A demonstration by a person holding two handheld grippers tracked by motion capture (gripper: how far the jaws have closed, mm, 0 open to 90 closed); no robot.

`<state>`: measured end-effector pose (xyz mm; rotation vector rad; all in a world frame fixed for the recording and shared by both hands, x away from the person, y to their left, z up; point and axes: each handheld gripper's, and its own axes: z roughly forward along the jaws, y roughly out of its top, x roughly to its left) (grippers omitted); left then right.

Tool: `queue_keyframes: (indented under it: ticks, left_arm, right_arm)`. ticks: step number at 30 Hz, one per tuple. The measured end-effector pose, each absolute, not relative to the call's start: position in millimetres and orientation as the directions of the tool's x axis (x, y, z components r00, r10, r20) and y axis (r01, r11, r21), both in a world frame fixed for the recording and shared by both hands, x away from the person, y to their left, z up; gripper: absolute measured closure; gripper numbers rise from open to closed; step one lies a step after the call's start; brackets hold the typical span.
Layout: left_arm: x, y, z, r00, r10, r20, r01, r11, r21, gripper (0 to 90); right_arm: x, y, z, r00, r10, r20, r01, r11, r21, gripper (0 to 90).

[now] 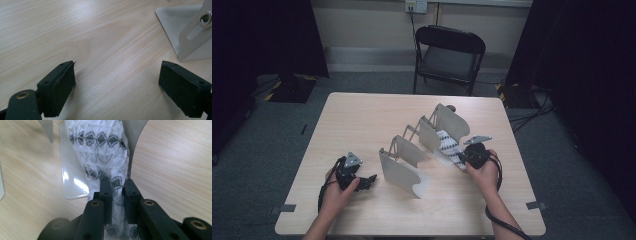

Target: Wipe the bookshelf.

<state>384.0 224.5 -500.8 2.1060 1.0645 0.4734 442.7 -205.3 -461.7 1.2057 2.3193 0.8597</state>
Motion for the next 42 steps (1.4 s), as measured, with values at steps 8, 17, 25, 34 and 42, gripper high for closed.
queue_keyframes:
  ticks: [8,17,25,34,42]
  left_arm:
    - [384.0,224.6,-500.7,0.593,0.805,0.005,0.542,-0.403,0.737,13.5]
    - [384.0,224.6,-500.7,0.593,0.805,0.005,0.542,-0.403,0.737,13.4]
    - [384.0,224.6,-500.7,0.593,0.805,0.004,0.542,-0.403,0.737,13.4]
    - [384.0,224.7,-500.7,0.593,0.805,0.002,0.543,-0.402,0.737,13.4]
    - [384.2,224.8,-500.6,0.595,0.804,0.0,0.544,-0.402,0.736,13.3]
  right_arm:
    - [436.7,-208.2,-419.5,-0.572,0.816,-0.089,0.533,0.451,0.716,80.1]
    - [440.0,-204.8,-371.5,-0.569,0.814,-0.118,0.488,0.45,0.748,80.1]
    - [450.1,-196.1,-324.5,-0.577,0.797,-0.179,0.432,0.483,0.762,80.0]
    - [460.6,-191.3,-344.4,-0.584,0.796,-0.162,0.457,0.487,0.744,80.0]
    - [464.1,-188.0,-379.3,-0.58,0.805,-0.123,0.502,0.472,0.725,79.9]
